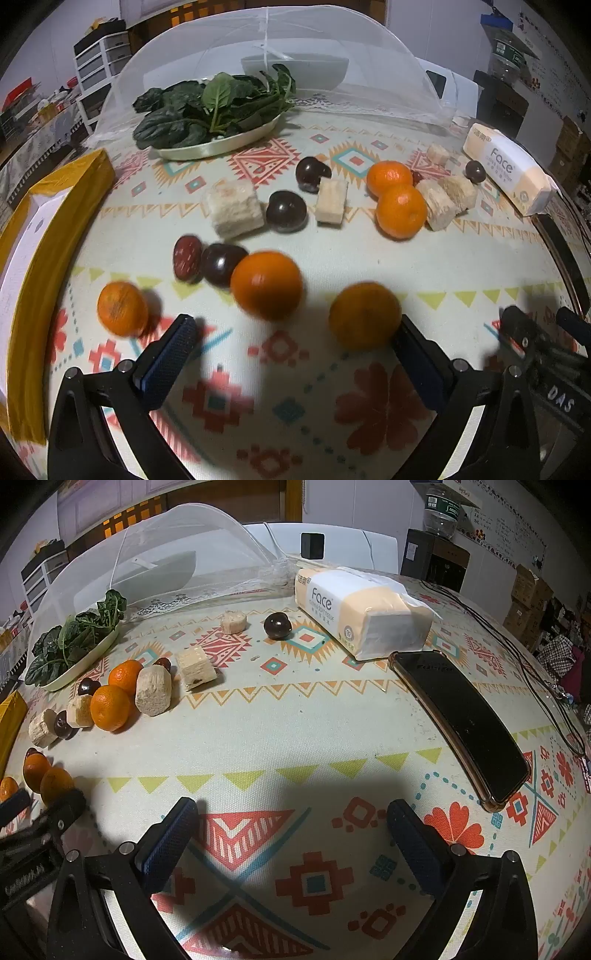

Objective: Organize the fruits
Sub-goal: 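Move both grippers toward the mandarin oranges on the tablecloth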

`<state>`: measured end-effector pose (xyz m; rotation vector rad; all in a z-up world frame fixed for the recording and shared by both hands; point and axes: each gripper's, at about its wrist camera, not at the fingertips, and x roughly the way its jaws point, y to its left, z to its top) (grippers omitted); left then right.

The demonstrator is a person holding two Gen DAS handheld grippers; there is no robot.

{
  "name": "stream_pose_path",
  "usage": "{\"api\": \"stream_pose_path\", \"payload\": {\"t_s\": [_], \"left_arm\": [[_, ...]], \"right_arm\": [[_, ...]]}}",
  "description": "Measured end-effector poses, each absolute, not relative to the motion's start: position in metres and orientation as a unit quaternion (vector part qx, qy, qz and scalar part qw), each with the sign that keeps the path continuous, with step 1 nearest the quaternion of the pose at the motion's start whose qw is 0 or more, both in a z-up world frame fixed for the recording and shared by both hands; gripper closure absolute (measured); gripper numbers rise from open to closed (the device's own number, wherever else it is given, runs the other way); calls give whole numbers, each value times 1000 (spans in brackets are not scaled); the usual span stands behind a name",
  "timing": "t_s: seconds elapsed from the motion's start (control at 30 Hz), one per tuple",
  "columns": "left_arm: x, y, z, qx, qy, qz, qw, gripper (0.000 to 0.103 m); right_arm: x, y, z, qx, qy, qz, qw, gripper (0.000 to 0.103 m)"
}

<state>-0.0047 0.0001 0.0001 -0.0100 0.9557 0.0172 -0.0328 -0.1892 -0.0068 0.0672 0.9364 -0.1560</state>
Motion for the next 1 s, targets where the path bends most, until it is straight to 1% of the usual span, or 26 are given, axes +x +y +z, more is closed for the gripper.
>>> {"api": "stream_pose_path", "payload": {"t_s": [0.17,0.43,0.73,0.93,1.0], "left_arm": [[-22,-3,0,5,470,-13,882,0],[-50,-11,0,42,486,-76,870,0],[-84,-12,0,67,471,-130,870,0],[-105,21,18,-5,437,-148,887,0],[-112,44,32,-29,420,-139,896,0]], "right_arm": [[-33,-189,-6,32,454,-70,887,0],[-26,-193,-6,35,490,-73,868,0],[-32,-192,-7,32,480,-73,873,0],[-38,-196,-4,41,474,-93,875,0],[-49,-198,6,42,447,-98,888,0]]}}
